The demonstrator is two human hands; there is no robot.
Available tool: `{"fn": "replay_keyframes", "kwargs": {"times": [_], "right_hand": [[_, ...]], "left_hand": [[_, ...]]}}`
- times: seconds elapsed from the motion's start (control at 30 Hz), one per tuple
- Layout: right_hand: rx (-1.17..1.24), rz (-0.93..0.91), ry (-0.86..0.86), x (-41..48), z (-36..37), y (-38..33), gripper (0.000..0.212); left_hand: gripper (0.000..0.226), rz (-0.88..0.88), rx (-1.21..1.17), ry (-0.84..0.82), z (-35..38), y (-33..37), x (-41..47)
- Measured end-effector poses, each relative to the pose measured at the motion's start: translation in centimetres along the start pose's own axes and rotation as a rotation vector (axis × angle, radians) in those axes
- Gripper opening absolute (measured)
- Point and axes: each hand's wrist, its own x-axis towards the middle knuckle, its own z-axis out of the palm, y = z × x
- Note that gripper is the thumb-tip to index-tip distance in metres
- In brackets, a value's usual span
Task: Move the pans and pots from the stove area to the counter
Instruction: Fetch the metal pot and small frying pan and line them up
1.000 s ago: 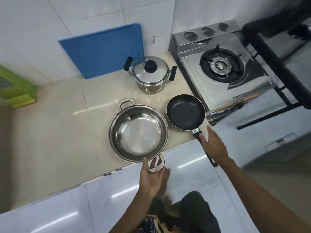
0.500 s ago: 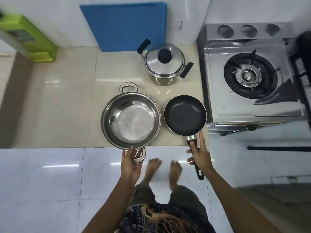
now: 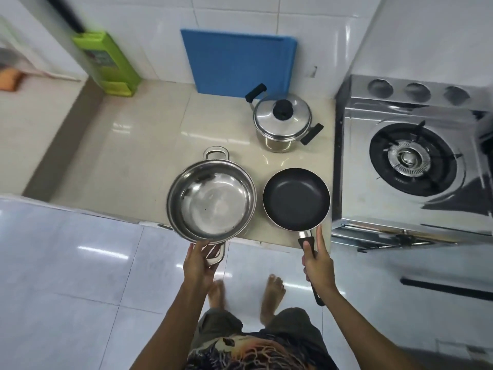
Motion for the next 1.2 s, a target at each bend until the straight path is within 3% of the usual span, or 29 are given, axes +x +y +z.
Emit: {"fn": "replay_keyframes", "kwargs": {"times": [0.23,0.4,0.8,1.07,1.2], "right_hand": [[-0.039,-0.17,-0.034,-1.1,2.1,-6.0,0.061],[-0.06,-0.309,-0.063,-2.1,8.7,-13.1,0.061],[-0.017,-0.593,-0.29,-9.3,34.0,-32.4,0.063],[-0.127,-0.739,-0.52,-13.4,49.9,-43.7,0.06],[-0.151,-0.786,-0.572,-13.2,58.0,-48.9,0.059]], "left_hand": [[0.052,0.043,-0.2,0.016,-5.6,4.7,-1.0],[0.041,0.153,-0.33,0.004,-10.8,12.7,-1.7],[0.033,0.478,-0.451,0.181,-30.7,32.8,-3.4],[0.034,0.557,-0.713,0.327,-41.9,41.3,-0.7],[0.047,0.548,-0.783,0.426,-45.9,45.8,3.1]]}}
